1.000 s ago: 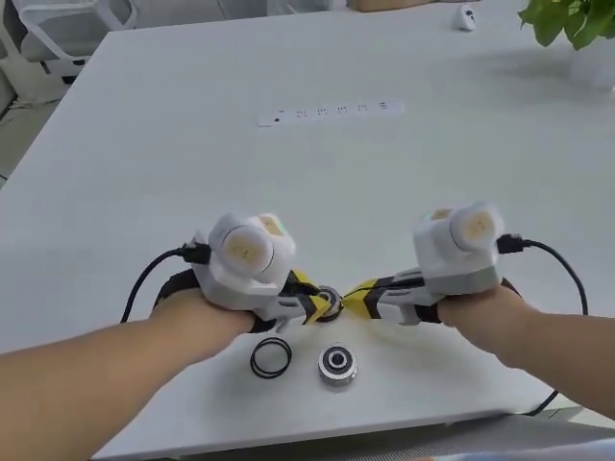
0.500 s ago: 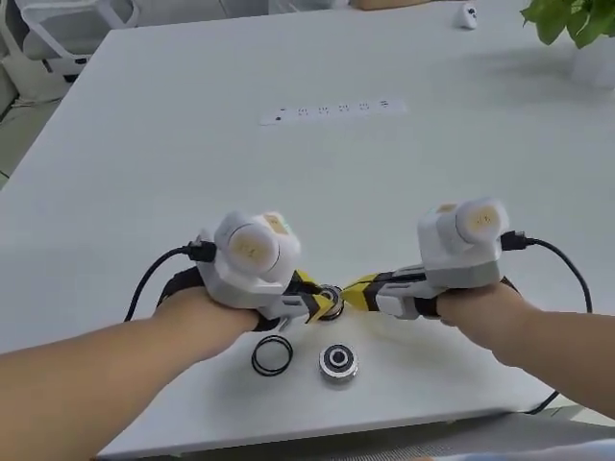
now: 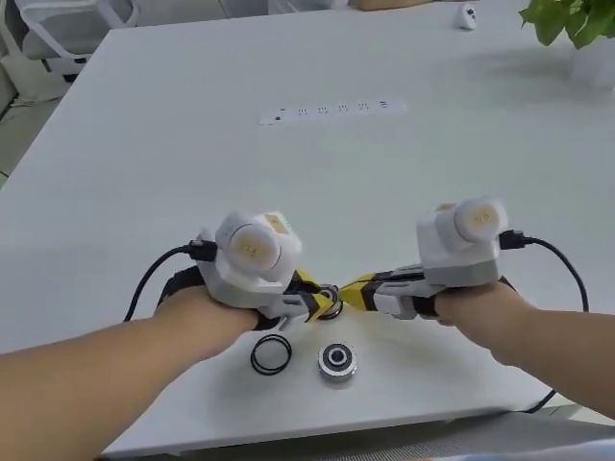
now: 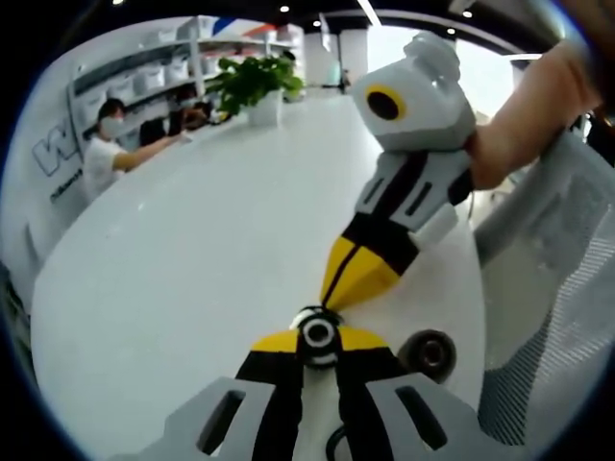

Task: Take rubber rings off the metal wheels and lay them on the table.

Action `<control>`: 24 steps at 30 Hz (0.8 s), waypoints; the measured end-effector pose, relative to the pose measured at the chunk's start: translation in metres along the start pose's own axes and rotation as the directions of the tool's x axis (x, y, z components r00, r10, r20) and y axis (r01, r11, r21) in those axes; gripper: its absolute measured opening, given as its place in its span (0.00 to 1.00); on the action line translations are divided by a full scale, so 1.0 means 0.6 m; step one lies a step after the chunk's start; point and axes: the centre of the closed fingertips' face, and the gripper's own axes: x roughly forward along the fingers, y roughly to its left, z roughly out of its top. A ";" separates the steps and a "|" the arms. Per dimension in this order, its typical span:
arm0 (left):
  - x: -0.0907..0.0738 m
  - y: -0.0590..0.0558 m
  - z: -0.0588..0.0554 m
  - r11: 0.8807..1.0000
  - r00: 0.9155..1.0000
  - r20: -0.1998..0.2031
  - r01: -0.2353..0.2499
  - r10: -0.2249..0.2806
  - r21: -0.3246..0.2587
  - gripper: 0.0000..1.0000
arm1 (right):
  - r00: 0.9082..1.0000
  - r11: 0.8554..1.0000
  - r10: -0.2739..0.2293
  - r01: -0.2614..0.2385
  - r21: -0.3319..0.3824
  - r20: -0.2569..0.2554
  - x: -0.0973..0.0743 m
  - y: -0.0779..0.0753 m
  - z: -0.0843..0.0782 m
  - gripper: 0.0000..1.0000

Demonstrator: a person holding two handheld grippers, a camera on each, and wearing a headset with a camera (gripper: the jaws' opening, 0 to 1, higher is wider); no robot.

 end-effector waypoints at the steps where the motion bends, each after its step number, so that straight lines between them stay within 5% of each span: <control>1: 0.000 0.000 0.000 1.000 1.000 0.000 0.000 0.000 0.000 0.12 | 1.000 1.000 0.001 -0.001 -0.004 -0.001 0.000 0.001 0.000 0.00; 24: 0.002 -0.002 0.000 1.000 1.000 -0.003 -0.001 0.001 0.006 0.12 | 0.998 0.998 0.062 -0.062 0.009 0.010 0.001 0.023 0.001 0.00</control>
